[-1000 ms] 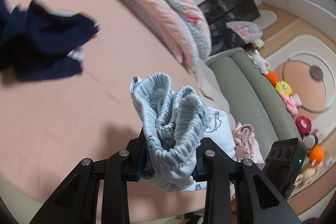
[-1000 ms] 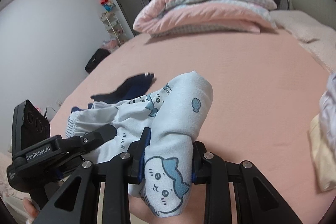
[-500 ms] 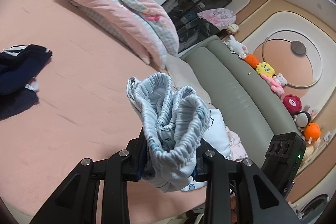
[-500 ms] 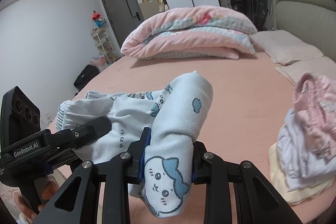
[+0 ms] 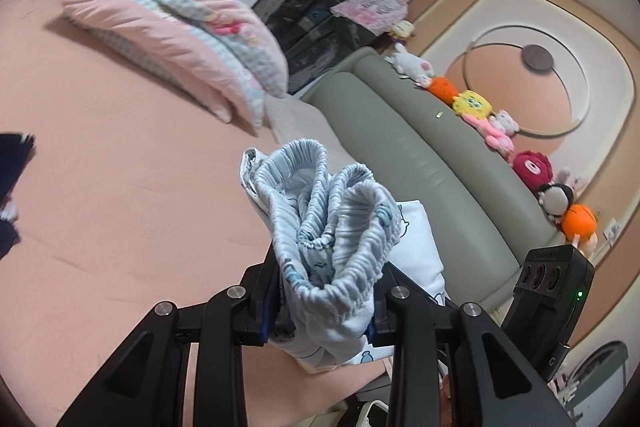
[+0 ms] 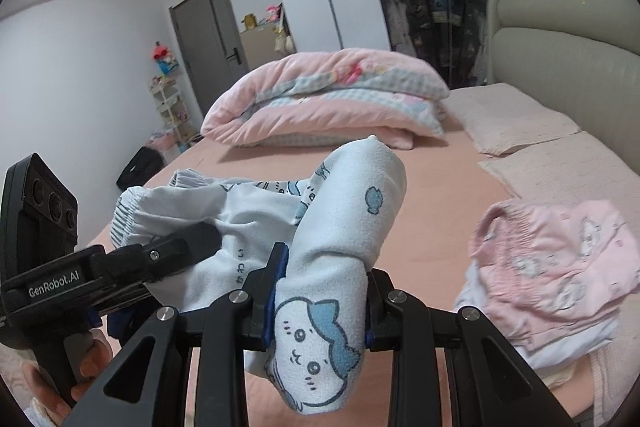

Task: Fold clothes
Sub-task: 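Lift the folded light-blue pants with both grippers and carry them toward the clothes stack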

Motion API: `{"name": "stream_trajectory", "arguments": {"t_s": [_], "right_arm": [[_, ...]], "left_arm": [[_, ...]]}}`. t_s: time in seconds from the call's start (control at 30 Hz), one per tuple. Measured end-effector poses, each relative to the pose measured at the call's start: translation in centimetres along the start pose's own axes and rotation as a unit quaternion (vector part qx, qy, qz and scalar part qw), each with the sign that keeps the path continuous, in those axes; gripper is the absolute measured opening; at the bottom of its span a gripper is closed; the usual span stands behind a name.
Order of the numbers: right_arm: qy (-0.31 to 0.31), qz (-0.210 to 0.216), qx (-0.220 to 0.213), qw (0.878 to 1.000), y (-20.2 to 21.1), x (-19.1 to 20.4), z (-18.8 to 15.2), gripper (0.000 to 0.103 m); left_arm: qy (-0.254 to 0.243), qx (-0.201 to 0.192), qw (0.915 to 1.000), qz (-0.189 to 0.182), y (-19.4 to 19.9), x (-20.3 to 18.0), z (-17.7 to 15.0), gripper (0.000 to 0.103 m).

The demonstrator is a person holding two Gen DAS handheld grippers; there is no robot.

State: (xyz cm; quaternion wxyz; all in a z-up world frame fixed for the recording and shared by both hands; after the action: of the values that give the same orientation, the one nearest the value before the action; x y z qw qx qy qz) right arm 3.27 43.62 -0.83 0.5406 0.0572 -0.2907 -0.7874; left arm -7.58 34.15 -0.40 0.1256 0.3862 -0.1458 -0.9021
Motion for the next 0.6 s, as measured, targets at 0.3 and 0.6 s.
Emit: {"name": "stream_trajectory", "arguments": {"t_s": [0.3, 0.6], "right_arm": [[0.009, -0.048, -0.027, 0.998, 3.6, -3.2, 2.7, 0.029], [0.015, -0.116, -0.039, 0.992, 5.9, -8.0, 5.6, 0.029]], "left_arm": [[-0.019, 0.015, 0.9986, -0.047, -3.1, -4.6, 0.6, 0.029], [-0.081, 0.044, 0.9940, -0.058, -8.6, -11.3, 1.2, 0.029]]}}
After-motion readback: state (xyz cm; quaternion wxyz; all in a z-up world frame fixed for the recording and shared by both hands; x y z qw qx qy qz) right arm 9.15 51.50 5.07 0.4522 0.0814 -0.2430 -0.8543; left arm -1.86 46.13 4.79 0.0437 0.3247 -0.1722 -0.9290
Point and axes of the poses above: each gripper's, at about its wrist camera, not at the fingertips, and y roughly against the way its jaws point, x to its left, z to its top, the point moved 6 cm from there along -y, roughly the way its jaws point
